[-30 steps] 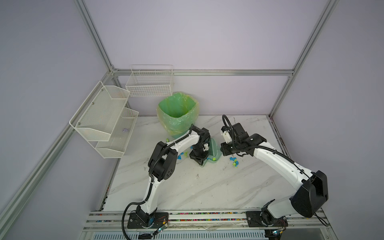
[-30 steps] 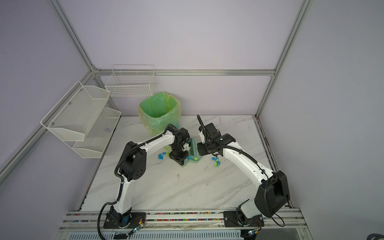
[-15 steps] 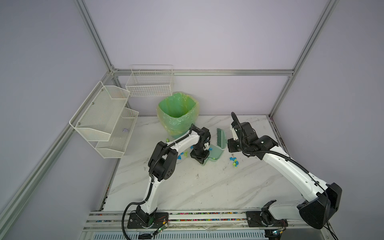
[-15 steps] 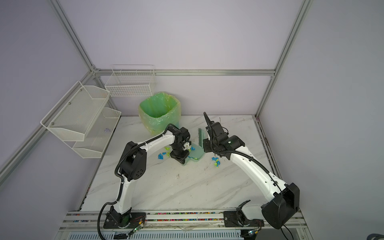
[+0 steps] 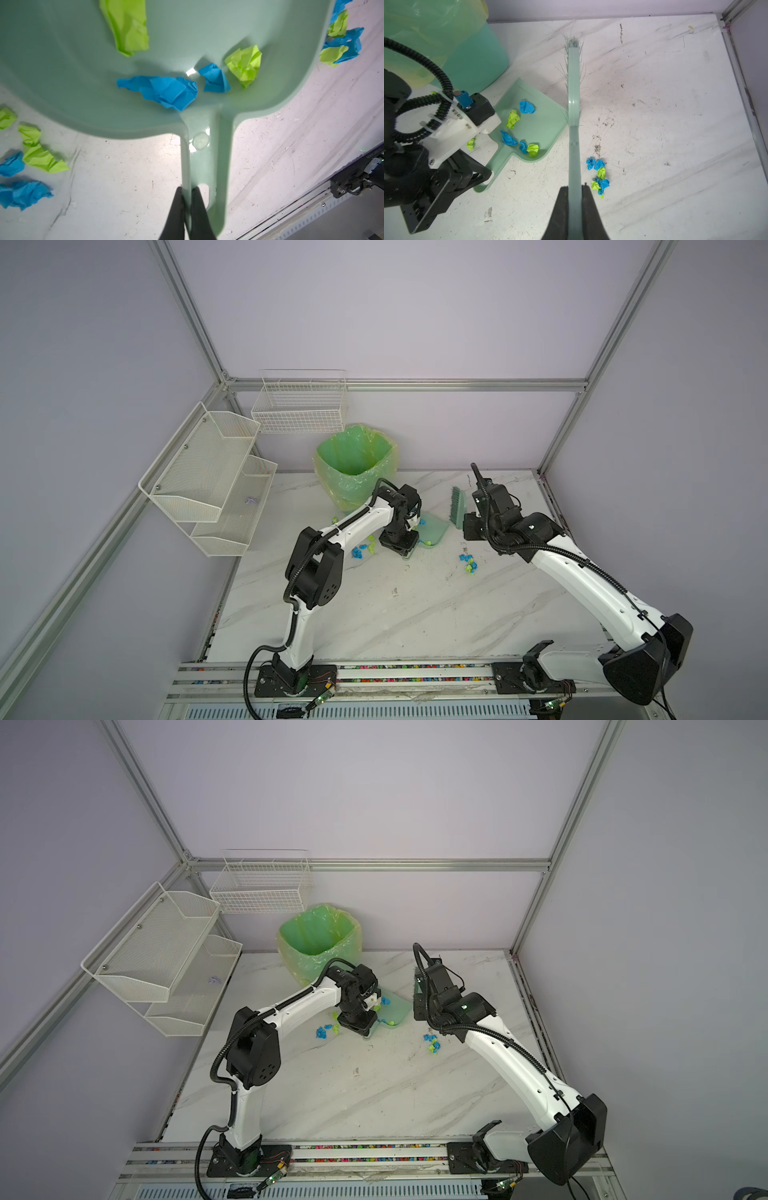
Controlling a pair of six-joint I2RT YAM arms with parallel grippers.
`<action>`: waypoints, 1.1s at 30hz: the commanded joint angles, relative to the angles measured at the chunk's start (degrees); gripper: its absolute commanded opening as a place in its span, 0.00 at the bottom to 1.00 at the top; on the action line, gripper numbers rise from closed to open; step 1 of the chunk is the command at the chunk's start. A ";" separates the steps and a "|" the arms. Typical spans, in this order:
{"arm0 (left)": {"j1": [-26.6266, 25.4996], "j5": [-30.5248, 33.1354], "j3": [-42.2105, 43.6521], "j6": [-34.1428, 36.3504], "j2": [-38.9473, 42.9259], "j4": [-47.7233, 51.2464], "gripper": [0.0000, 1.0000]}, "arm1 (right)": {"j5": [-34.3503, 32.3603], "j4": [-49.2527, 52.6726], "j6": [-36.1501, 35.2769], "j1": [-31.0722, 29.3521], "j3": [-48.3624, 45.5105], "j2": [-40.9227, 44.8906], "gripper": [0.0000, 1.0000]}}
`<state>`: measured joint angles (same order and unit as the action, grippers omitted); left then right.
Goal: Sweep away the paper scraps from the table
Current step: 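Lift the loaded dustpan to the bin with the left while the right raises the brush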
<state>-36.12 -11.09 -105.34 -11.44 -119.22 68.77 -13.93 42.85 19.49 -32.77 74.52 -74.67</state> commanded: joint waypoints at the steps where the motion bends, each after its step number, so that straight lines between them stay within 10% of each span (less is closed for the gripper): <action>1: 0.29 2.48 -5.85 -0.51 1.68 2.53 0.00 | -2.53 -0.21 1.70 0.25 1.77 -0.64 0.00; 33: 1.44 10.74 -37.08 -5.25 1.92 1.98 0.00 | -6.25 -0.66 2.93 1.42 -5.96 5.81 0.00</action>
<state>-35.22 -2.31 -137.27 -15.46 -120.33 74.11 -19.11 42.70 21.58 -31.53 68.84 -70.67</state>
